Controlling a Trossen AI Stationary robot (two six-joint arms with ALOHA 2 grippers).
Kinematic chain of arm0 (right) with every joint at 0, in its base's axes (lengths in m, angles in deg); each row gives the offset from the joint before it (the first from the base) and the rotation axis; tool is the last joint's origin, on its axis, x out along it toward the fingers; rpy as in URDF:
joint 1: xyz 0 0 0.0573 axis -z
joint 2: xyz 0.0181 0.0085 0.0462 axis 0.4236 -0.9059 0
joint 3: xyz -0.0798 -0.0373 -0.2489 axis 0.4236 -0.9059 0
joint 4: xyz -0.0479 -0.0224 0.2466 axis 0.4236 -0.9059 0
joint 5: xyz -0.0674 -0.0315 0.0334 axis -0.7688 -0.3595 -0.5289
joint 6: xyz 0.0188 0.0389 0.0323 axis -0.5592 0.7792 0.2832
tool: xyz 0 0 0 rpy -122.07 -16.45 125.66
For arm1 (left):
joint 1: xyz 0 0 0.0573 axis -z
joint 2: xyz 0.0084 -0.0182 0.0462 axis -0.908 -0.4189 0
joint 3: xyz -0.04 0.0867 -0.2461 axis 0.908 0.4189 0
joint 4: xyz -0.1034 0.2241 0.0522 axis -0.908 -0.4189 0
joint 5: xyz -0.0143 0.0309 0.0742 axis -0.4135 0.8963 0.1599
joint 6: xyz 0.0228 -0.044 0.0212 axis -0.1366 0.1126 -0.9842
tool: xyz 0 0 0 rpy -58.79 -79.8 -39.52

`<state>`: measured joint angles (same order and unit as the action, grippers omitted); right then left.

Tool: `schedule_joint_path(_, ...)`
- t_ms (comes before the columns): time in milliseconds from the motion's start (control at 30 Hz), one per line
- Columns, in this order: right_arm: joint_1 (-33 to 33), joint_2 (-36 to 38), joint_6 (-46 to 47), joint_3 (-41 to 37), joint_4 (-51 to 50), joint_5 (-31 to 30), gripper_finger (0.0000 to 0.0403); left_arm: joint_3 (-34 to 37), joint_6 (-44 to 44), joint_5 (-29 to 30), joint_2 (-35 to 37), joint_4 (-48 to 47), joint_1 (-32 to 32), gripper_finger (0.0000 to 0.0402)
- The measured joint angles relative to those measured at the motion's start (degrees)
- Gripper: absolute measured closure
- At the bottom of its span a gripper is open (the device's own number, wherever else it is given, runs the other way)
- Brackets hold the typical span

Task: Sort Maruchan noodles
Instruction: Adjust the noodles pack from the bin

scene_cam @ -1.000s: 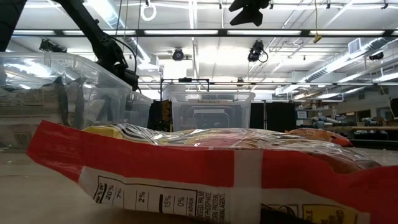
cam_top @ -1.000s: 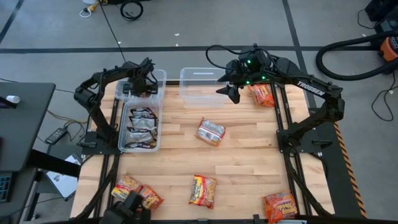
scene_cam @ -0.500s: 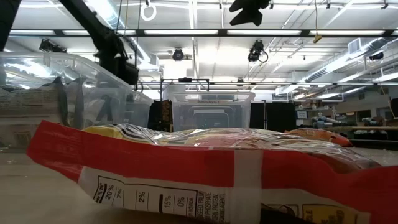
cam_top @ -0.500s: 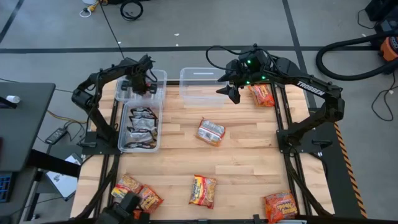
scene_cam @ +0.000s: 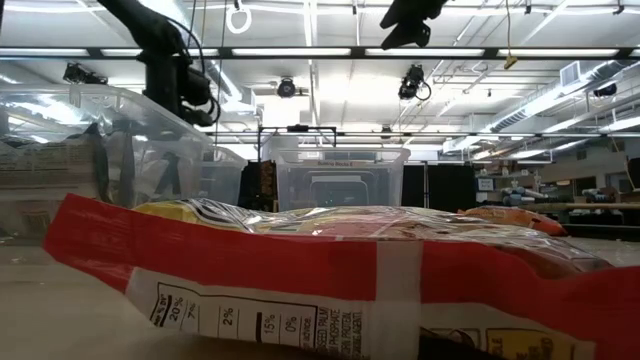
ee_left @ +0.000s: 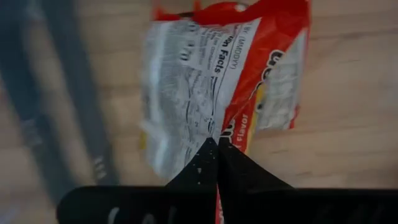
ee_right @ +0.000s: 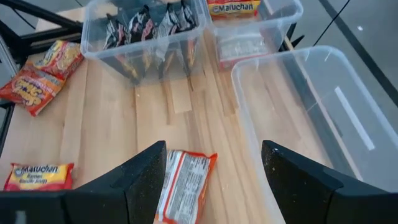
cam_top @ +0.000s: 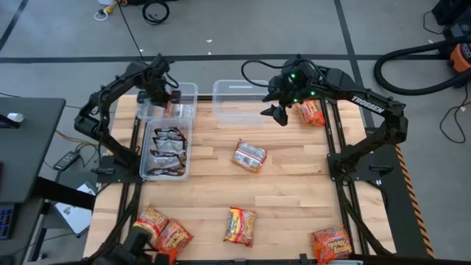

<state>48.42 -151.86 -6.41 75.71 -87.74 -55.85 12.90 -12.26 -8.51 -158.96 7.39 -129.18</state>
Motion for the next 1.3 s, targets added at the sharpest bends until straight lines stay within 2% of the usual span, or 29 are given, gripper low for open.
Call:
schedule_joint_path(167, -0.1, 0.0, 0.3, 0.0, -1.5, 0.0, 0.0135, 4.7, -0.2, -2.3, 0.0, 5.3, -3.0, 0.0400)
schedule_joint_path(400, -0.1, 0.0, 0.3, 0.0, -1.0, 0.0, 0.0135, 4.8, 0.9, -0.5, 0.0, 7.9, -3.1, 0.0400)
schedule_joint_path(633, -0.1, 0.0, -1.0, 0.0, -0.3, 0.0, 0.0135, 4.1, 5.0, 14.3, 0.0, 3.6, 3.1, 0.0400)
schedule_joint_path(800, -0.1, 0.0, -2.0, 0.0, -0.4, 0.1, 0.0135, 4.1, 12.6, 29.0, 0.0, -1.9, 8.7, 0.0400)
schedule_joint_path(867, -0.1, 0.0, -2.6, 0.0, -0.4, 0.4, 0.0135, 4.1, 15.4, 32.4, 0.0, -3.4, 9.9, 0.0400)
schedule_joint_path(933, -0.1, 0.0, -3.0, 0.0, -0.4, 0.4, 0.0135, 4.1, 16.0, 31.7, 0.0, -3.4, 10.2, 0.0401)
schedule_joint_path(1100, -0.1, 0.0, -5.2, 0.0, -0.4, 0.4, 0.0135, 4.1, 17.9, 23.1, 0.0, -2.5, 10.9, 0.0401)
schedule_joint_path(1300, -0.1, 0.0, -5.5, 0.0, -0.4, 1.4, 0.0135, 4.1, 23.3, 11.8, 0.0, 8.1, 12.9, 0.0401)
